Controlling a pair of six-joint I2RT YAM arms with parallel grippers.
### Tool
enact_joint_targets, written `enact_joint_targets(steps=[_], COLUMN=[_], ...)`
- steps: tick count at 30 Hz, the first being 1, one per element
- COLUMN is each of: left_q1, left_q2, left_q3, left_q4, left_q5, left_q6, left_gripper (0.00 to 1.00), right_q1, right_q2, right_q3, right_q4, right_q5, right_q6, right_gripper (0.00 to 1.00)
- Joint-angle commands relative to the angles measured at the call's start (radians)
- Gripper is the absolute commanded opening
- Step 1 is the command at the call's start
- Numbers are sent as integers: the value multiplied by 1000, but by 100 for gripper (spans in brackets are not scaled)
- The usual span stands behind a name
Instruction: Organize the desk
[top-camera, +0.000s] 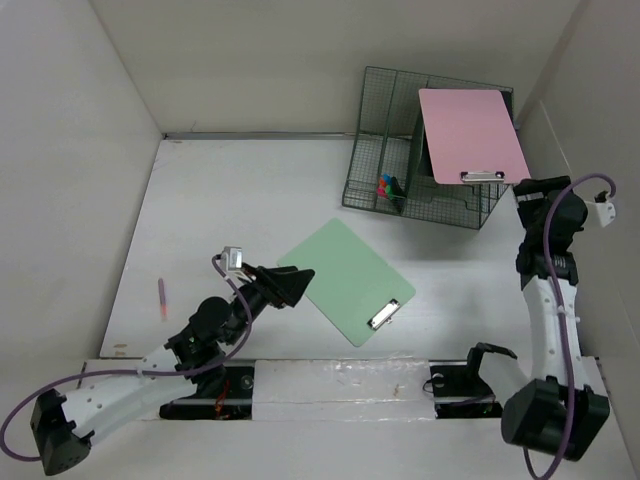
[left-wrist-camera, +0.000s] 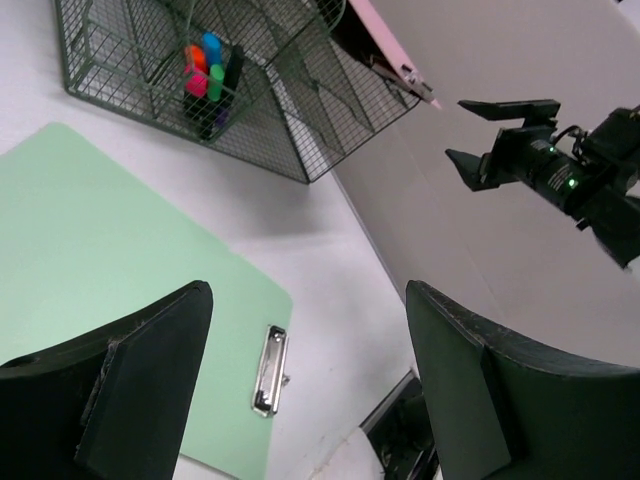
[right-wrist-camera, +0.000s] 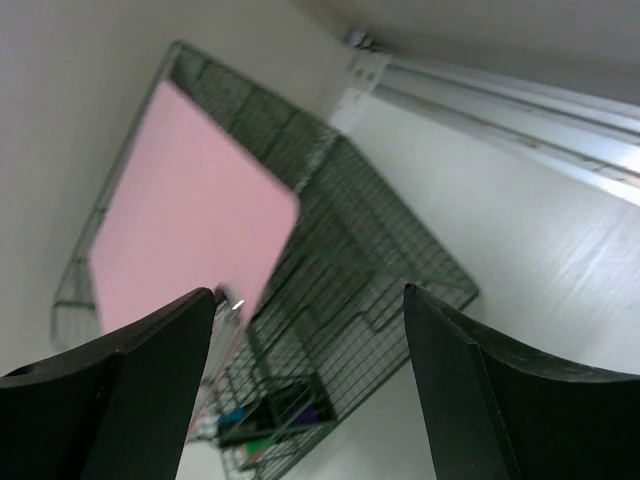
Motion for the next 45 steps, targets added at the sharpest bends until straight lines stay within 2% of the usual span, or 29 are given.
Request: enact_joint_targets(steps=[1, 7, 10, 17, 26, 29, 32, 37, 40, 41, 42, 43, 45], left_q1=[-4, -4, -4, -4, -4, -4, -4, -4, -4, -4, -4, -4, -4], left_q2=[39, 87, 118, 205, 223, 243, 251, 254, 260, 257, 257, 256, 256], left_q3=[31, 54, 52, 74, 60, 67, 66, 61, 66, 64, 64, 61, 60], left_q4=[48, 40, 65, 83, 112, 111, 114, 122, 122, 120, 120, 120, 122], left_q5=[5, -34, -28, -15, -25, -18, -14, -12, -8, -9, -9, -11, -12], left_q6=[48, 73, 82, 94, 89, 91, 89, 86, 85, 85, 85, 85, 85], left_gripper=[74, 74, 73, 73, 73, 72, 72, 72, 72, 72, 72, 72, 72], right_q1=[-71, -140, -169, -226, -260, -270, -270, -270, -270, -270, -270, -270, -270], right_q2=[78, 145, 190, 260, 302, 309, 303, 299, 291, 277, 277, 253, 230], right_q3=[79, 15, -11, -26, -35, -37, -57, -68, -69, -81, -81, -86, -97], right_q4=[50, 265, 387, 516, 570, 573, 585, 599, 599, 598, 598, 587, 579], right_q5=[-108, -227, -353, -442, -516, -557, -560, -589, -599, -580, -580, -565, -527], right_q6=[-44, -44, -30, 1, 42, 56, 57, 73, 70, 73, 73, 73, 73], right_gripper=[81, 76, 65, 64, 48, 47, 39, 36, 30, 22, 22, 17, 13])
